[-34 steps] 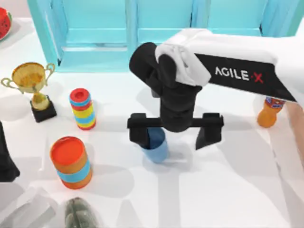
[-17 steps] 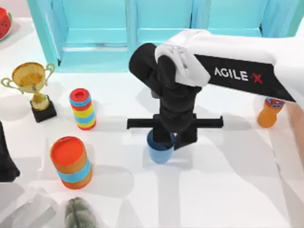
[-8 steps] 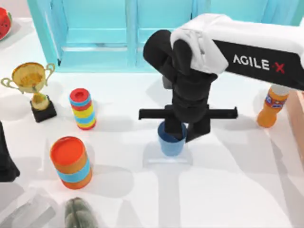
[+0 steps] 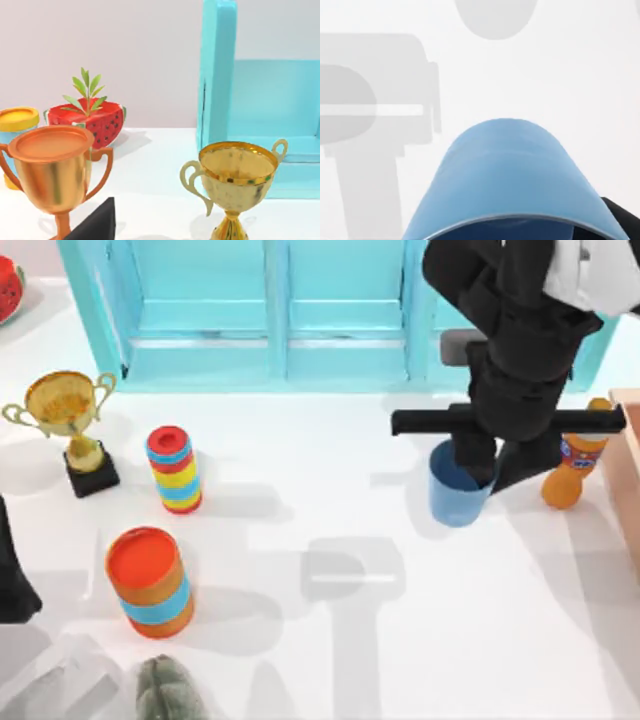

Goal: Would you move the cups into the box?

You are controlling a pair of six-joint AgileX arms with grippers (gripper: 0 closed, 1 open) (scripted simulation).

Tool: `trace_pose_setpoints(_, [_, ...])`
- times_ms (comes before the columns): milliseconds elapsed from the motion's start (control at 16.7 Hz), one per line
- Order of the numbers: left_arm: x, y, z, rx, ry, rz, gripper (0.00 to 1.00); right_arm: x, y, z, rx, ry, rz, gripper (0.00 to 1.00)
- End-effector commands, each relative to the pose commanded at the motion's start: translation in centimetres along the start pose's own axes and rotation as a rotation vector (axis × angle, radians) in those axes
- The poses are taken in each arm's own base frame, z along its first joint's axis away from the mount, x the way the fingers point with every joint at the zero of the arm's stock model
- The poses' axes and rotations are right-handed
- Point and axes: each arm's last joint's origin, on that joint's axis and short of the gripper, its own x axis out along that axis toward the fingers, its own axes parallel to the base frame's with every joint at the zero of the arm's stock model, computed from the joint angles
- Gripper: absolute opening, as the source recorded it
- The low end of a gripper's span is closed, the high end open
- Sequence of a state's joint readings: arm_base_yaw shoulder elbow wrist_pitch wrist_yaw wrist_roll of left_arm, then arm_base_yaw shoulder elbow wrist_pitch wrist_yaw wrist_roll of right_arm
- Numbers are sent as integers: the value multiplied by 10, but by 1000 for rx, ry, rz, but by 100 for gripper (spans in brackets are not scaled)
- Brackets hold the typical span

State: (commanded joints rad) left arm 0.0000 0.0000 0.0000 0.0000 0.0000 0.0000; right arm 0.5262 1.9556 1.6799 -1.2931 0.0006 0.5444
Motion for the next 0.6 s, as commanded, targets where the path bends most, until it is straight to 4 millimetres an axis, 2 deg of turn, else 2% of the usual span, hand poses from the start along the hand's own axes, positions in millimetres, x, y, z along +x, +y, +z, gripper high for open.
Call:
trace_pose_setpoints(360, [0,0,0,0,0,0,100,0,-2,-1,-15,21,2,0])
trace_pose_setpoints(480, [0,0,0,0,0,0,100,-2,-15,0,-31,65,5,0])
trace_pose_setpoints(600, [0,0,0,0,0,0,100,-5,-37,1,-47,116,16,0])
